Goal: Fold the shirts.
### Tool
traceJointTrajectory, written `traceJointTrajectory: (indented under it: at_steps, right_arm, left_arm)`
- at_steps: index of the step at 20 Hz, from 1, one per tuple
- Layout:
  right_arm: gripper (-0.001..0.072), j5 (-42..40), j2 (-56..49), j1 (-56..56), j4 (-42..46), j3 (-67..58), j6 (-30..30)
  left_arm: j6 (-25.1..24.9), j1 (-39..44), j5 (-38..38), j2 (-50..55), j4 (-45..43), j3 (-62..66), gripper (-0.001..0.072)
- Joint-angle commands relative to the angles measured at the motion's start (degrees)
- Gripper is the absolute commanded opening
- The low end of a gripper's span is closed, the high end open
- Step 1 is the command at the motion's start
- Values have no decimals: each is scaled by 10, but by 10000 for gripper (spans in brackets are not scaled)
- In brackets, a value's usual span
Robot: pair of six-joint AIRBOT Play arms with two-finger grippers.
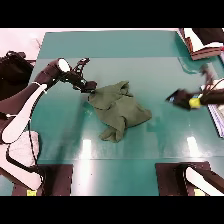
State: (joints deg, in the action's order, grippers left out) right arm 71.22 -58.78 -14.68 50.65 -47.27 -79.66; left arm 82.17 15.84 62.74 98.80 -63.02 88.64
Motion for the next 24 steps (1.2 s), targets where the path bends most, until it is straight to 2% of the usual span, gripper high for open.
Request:
traceJointTrajectory:
  at_steps: [1,6,9,10,11,13,15,18,20,24]
  right_arm:
    - [613,-54,-49,22,-37,141,1]
    - [561,-193,-156,157,-126,123,22]
    - [234,-252,-190,215,-127,58,22]
    - [61,-268,-190,226,-121,35,22]
    - [20,-269,-183,229,-109,12,24]
    - [19,-250,-143,223,-66,-39,23]
    - [18,-194,-76,201,-7,-103,24]
    - [18,-45,29,146,35,-235,23]
    - [18,17,79,113,36,-327,14]
    - [18,25,128,76,36,-439,-16]
  left_arm:
    - [-2,0,5,1,-1,6,28]
    - [-1,0,19,1,-2,6,28]
    - [3,0,30,-1,7,6,28]
    - [3,0,29,-9,9,6,28]
    - [3,0,24,-25,9,6,27]
    - [2,0,-2,-88,-12,6,27]
    - [-5,0,-27,-181,-32,11,27]
    - [-28,0,-32,-329,-43,58,27]
    - [-27,0,-64,-413,-43,96,27]
    - [-27,2,-72,-484,-43,147,27]
